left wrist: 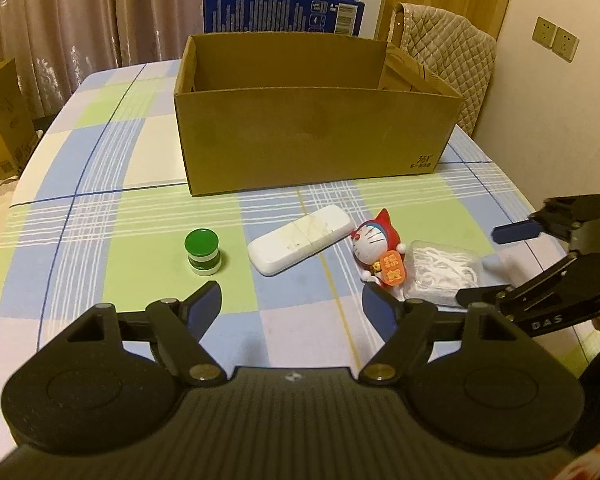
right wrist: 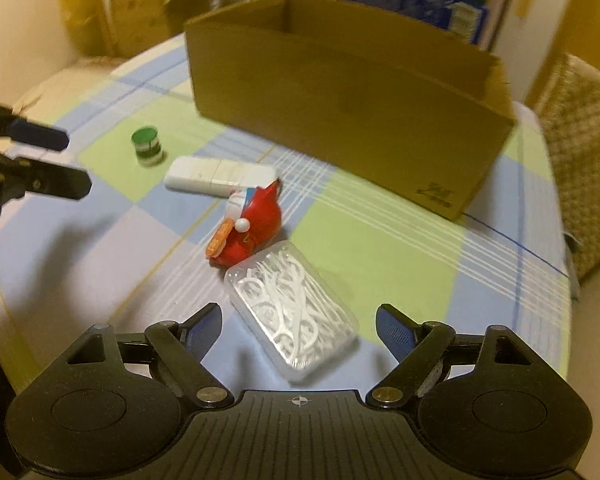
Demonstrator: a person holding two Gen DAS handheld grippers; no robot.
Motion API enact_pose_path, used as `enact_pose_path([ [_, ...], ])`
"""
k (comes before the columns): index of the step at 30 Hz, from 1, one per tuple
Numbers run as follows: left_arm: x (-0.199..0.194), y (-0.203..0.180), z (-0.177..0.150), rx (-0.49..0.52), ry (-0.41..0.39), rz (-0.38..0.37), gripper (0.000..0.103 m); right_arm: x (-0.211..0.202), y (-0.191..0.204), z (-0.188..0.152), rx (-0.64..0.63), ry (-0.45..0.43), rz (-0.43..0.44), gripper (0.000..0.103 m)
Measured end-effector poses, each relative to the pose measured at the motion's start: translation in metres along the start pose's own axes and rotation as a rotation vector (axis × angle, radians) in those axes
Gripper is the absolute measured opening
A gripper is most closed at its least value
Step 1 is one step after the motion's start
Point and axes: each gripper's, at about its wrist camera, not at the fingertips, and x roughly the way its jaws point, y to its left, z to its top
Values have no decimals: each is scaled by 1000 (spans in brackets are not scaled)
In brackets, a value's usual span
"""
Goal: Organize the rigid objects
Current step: 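Grasp clear floss pick box with right tool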
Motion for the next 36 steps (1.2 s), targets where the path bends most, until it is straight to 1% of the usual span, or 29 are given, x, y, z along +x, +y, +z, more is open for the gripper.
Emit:
enact_pose_path([
  [5,12,5,2,-6,14,1,74,25,-2,3,-82,49,27,81],
  [10,19,12,3,-13,25,3,74,39,-9,2,-47,59,34,81],
  [11,21,13,3,-12,27,4,74,41,-10,3,-33,59,33,79],
  [13,23,13,3,-12,30,1,74,42,-10,3,-6,61,35,70],
  [14,24,13,3,-11,33,-1,74,43,-11,3,11,61,35,62],
  [15,25,13,2,-10,35,-2,74,43,-12,3,30,61,31,56],
  [16,26,12,2,-8,37,-5,74,43,-12,3,42,61,23,55],
  [22,32,4,0,-11,40,-38,74,43,-11,-2,92,41,13,54],
  [26,37,-3,0,-14,40,-56,74,41,-16,-7,160,17,11,54],
  [36,45,-11,-3,-24,34,-70,74,41,-13,-16,179,-42,-12,54],
])
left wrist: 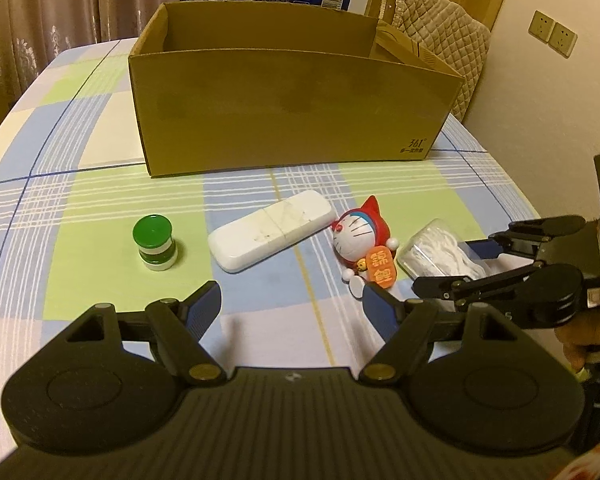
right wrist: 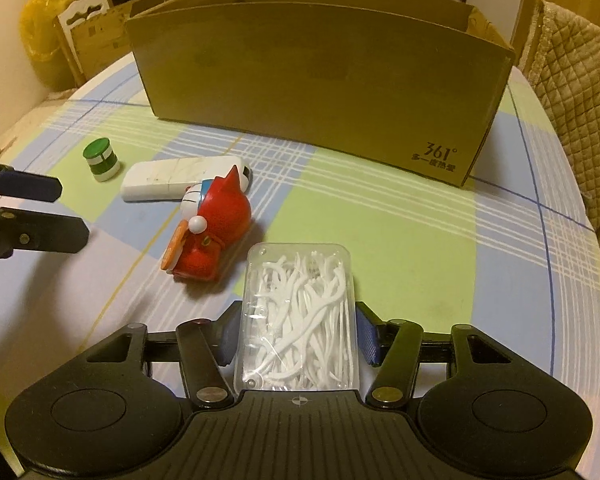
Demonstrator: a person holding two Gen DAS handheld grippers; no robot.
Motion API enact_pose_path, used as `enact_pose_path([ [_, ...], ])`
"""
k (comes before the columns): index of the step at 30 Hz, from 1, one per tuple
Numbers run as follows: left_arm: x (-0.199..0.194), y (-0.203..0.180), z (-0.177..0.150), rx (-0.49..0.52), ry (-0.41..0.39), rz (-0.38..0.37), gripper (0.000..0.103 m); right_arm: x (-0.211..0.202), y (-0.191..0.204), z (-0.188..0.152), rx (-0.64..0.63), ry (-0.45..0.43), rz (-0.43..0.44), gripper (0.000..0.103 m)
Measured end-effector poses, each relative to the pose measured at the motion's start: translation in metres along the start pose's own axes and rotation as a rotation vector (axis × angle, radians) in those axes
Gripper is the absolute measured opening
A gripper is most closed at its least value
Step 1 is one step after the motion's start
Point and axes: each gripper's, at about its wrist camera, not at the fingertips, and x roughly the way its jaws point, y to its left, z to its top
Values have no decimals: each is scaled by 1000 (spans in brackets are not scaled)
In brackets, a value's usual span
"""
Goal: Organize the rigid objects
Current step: 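Grasp clear floss pick box with right tool, then grasp red Doraemon figure with left tool while right tool holds floss box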
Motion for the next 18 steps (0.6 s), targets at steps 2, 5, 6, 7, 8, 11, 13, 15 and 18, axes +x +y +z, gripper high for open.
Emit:
enact_pose_path([
  [2,2,-2,0,-3,-3,-7,74,-2,-1,-2,18,-10,-4,54],
  [5,6,-7,1,7,-6,-15,74,-7,-5,-5,46,-40,-22,54],
  [6,7,-8,2,7,-8,-21,74,-10,-8,-5,60,-53,-34,54],
  [7,9,-10,2,7,-10,-29,74,-13,-11,-5,77,-67,-49,54],
  [8,10,-12,2,6,-13,-35,74,-17,-16,-5,100,-85,-67,53],
  [11,18,-21,4,8,-17,-47,74,-28,-26,-5,148,-117,-105,53],
  [13,25,-28,5,5,-18,-60,74,-31,-32,-6,169,-126,-123,53],
  [15,32,-36,5,6,-19,-63,74,-32,-38,-8,192,-124,-137,54],
  [18,42,-46,7,9,-30,-68,74,-32,-42,-7,221,-125,-146,54],
])
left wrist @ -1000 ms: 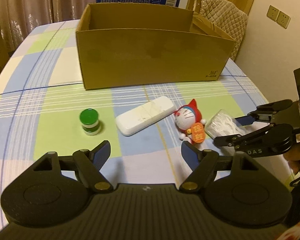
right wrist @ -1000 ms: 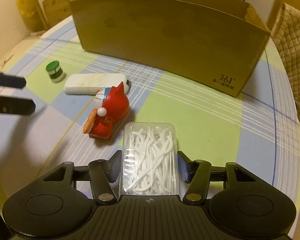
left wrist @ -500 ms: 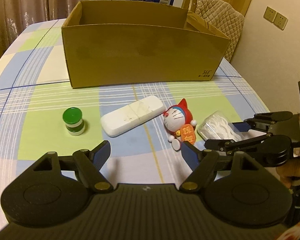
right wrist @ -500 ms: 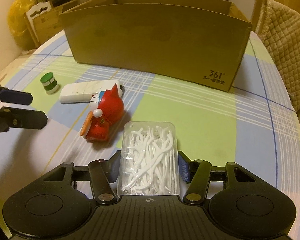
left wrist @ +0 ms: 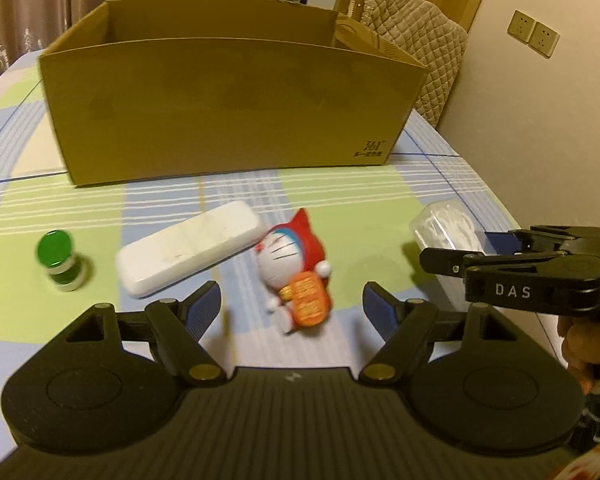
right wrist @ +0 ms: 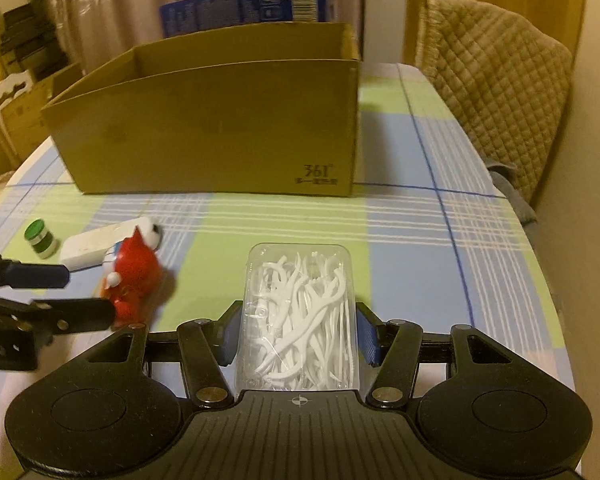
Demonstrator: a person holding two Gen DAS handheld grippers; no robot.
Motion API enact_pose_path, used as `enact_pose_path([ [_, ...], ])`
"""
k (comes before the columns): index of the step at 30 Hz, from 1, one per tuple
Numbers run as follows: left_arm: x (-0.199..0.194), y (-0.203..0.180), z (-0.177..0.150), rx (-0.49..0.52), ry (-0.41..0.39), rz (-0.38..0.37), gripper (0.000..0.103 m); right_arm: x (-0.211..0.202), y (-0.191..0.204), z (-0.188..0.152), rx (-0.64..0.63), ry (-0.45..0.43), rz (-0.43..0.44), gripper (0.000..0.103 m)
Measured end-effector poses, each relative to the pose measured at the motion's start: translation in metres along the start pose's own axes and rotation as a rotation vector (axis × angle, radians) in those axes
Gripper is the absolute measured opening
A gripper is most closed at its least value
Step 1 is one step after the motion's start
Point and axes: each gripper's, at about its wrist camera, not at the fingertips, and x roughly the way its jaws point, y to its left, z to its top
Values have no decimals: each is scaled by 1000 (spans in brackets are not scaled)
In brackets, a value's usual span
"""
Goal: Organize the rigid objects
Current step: 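Grasp red Doraemon figure with left tool while right tool holds floss box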
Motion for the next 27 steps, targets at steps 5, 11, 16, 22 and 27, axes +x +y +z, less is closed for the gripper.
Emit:
enact_pose_path([
  [5,17,-11,2,16,-13,39,68,0,1,1,8,3,7,54],
  [11,30,-13,1,39,-5,88,53,2,0,1,16,3,11,53],
  [16,34,-12,1,22,3,91,43,5,3,-1,6,11,13,53],
  [22,32,-11,-1,41,8,85,34,8,7,-2,-10,18,15,53],
  [27,24,-7,-7,46,19,73,34,8,10,-3,-14,21,18,53],
])
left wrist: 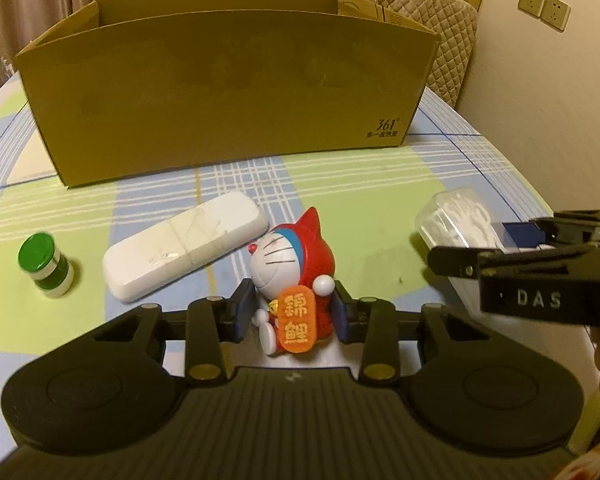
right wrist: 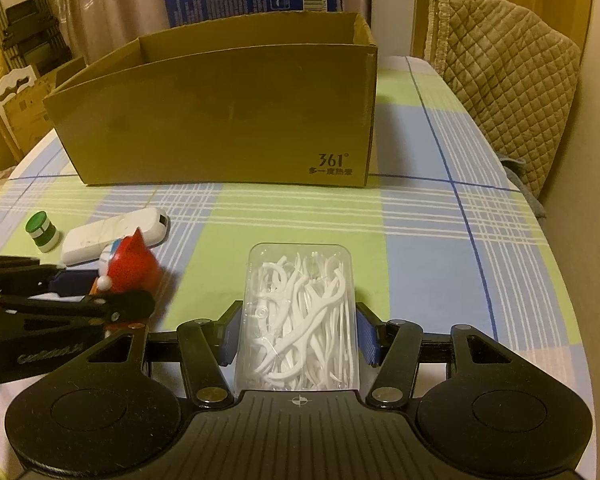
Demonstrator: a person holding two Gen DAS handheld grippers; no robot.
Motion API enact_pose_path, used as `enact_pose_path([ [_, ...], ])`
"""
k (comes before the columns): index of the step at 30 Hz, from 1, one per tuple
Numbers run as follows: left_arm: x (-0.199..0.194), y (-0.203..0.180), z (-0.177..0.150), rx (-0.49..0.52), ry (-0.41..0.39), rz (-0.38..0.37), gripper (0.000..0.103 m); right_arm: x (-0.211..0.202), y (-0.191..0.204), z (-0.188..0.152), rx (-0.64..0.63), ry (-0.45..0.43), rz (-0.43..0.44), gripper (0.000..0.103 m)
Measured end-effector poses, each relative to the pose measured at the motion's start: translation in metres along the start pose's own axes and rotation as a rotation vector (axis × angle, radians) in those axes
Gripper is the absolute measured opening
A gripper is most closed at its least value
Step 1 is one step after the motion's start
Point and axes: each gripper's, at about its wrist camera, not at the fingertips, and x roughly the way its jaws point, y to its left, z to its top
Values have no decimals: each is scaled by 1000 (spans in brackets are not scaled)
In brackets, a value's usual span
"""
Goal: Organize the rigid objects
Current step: 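Grasp red Doraemon figure with left tool while right tool holds floss box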
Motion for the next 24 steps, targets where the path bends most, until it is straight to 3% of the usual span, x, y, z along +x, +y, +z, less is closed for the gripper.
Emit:
enact_pose_path([
  [24,-4,11,-5,1,18,20,33,1,12,1,-13,10,20,53],
])
